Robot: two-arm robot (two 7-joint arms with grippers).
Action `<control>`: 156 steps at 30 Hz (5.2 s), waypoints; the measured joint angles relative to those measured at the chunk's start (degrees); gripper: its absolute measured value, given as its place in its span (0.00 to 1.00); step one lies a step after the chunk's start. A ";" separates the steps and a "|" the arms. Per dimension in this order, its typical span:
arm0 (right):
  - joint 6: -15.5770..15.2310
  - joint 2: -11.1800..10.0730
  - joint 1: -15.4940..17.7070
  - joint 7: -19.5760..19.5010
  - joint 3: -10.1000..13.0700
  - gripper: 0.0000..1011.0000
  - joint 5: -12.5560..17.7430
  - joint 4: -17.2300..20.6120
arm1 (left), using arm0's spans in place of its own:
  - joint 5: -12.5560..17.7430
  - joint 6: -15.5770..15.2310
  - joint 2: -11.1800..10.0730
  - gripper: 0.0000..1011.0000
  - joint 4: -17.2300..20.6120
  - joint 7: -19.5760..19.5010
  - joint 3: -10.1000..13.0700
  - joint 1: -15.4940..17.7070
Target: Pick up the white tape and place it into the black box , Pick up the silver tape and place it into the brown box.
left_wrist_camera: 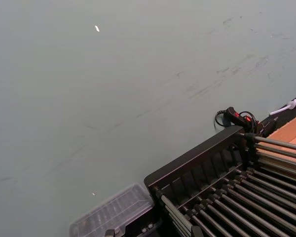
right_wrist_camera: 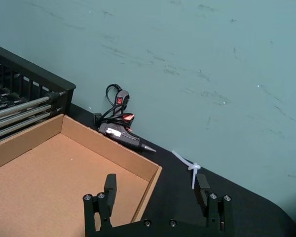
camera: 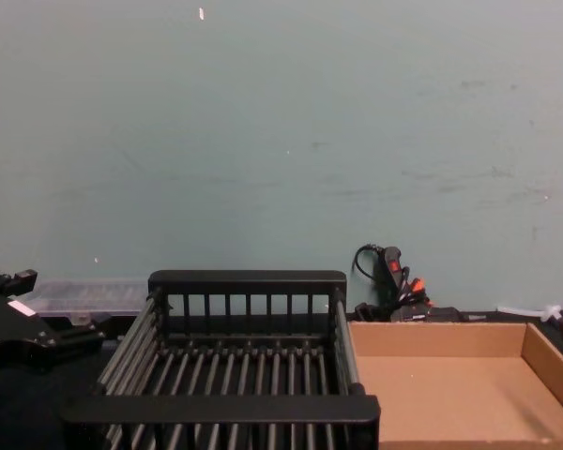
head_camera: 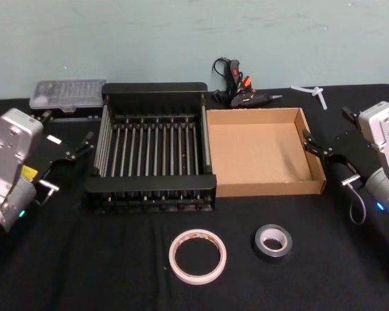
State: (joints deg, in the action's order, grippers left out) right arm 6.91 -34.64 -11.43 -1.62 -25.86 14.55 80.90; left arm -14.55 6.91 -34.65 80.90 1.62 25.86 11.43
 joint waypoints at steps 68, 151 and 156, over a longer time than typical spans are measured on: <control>0.00 0.04 0.02 0.06 0.07 0.99 -0.01 0.00 | 0.00 0.00 0.00 0.99 0.00 0.00 0.00 0.00; -22.76 -3.20 20.02 20.14 9.37 0.99 5.64 21.95 | 0.00 0.00 0.00 0.99 0.00 0.00 0.00 0.00; -24.15 -2.31 19.45 20.55 9.28 0.99 5.14 21.39 | 0.00 0.00 0.00 0.99 0.00 0.00 0.00 0.00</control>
State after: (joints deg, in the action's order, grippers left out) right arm -17.25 -36.96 8.02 18.93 -16.59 19.69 102.29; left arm -14.55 6.91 -34.65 80.90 1.62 25.86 11.43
